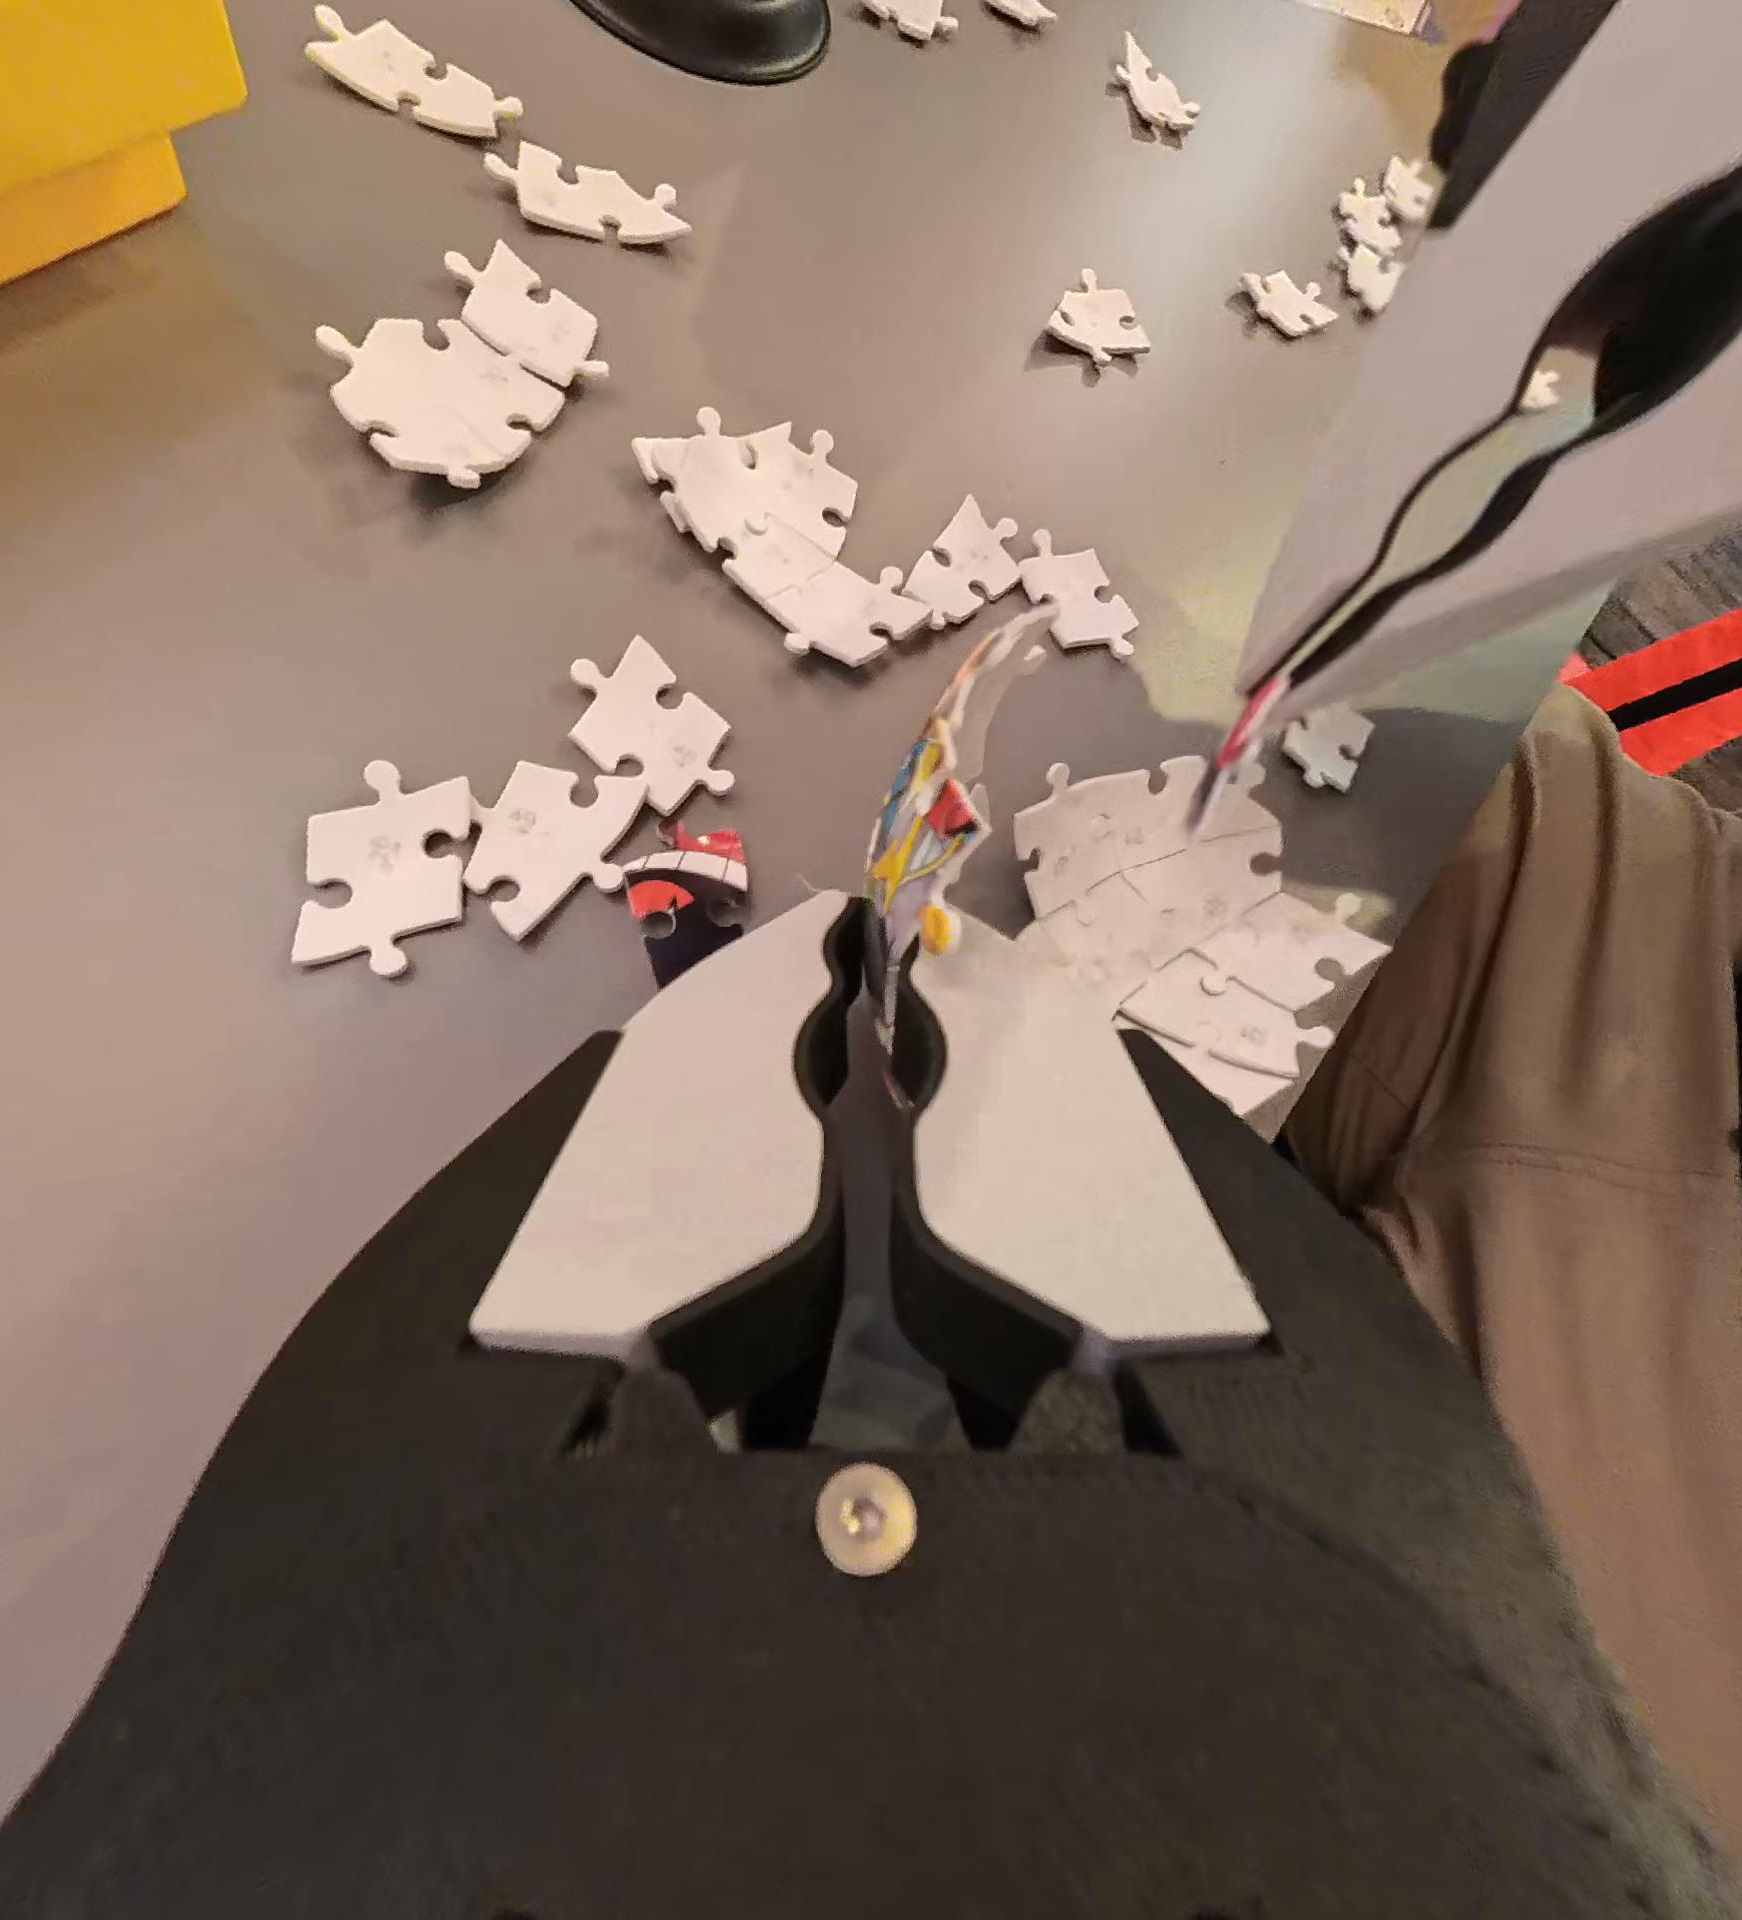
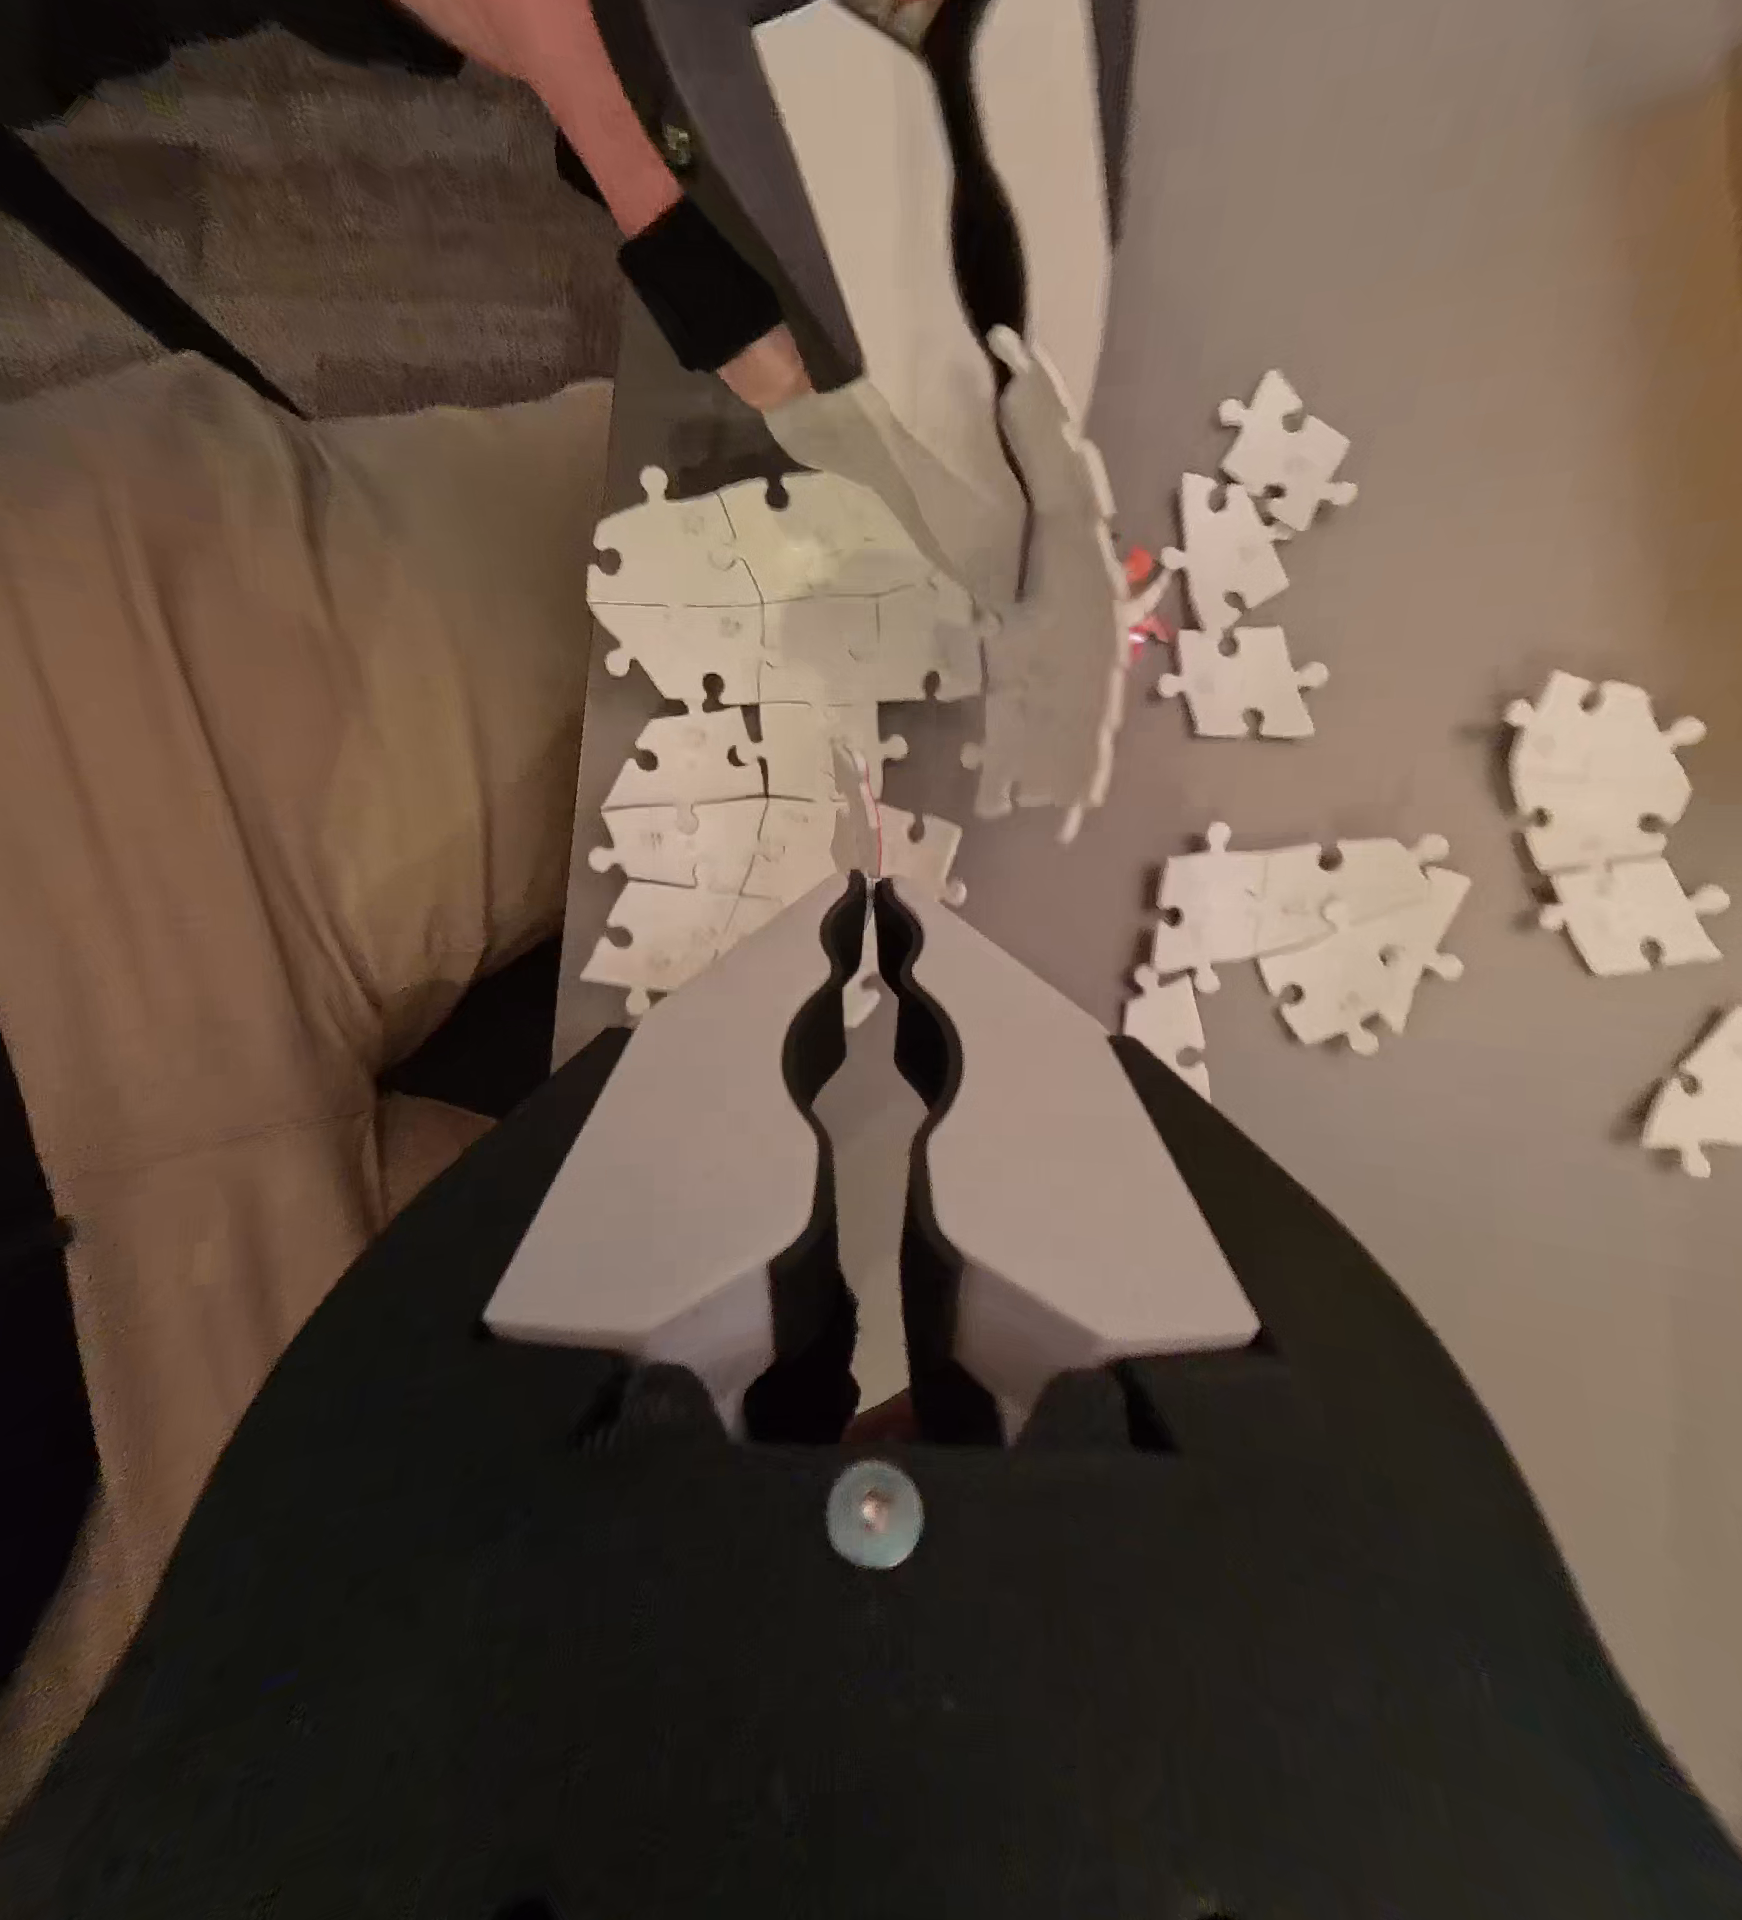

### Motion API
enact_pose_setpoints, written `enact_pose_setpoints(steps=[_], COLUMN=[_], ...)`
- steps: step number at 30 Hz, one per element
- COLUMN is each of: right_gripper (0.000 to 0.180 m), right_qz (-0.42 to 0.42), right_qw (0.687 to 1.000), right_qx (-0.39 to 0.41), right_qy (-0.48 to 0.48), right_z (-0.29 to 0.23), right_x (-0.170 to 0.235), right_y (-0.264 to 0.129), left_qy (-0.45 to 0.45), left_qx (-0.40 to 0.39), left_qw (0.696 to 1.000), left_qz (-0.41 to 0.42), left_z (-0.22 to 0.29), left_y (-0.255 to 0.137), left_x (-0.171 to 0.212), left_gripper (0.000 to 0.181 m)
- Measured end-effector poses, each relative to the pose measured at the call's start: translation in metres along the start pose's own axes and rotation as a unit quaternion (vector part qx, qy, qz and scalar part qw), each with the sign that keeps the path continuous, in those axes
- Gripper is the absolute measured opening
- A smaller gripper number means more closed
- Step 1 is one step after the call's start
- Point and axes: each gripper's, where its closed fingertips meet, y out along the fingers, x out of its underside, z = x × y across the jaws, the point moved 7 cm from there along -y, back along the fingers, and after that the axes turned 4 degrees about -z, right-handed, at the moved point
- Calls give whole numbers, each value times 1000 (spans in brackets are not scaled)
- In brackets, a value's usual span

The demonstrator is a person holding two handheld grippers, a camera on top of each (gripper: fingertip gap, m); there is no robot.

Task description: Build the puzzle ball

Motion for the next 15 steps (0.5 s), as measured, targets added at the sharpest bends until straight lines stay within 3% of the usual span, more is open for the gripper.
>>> enact_pose_setpoints(steps=[8,15], right_gripper=[0,0], right_qz=[-104,-137], right_qw=[992,986], right_qx=[54,63], right_qy=[-54,-68], right_z=[-2,-2], right_x=[-16,-22], right_y=[30,40], left_qy=[10,9], left_qx=[3,8], left_qw=[1000,1000], left_qz=[-8,-8], left_z=[3,2], left_y=[3,5], left_x=[-4,-2], left_gripper=[3,3])
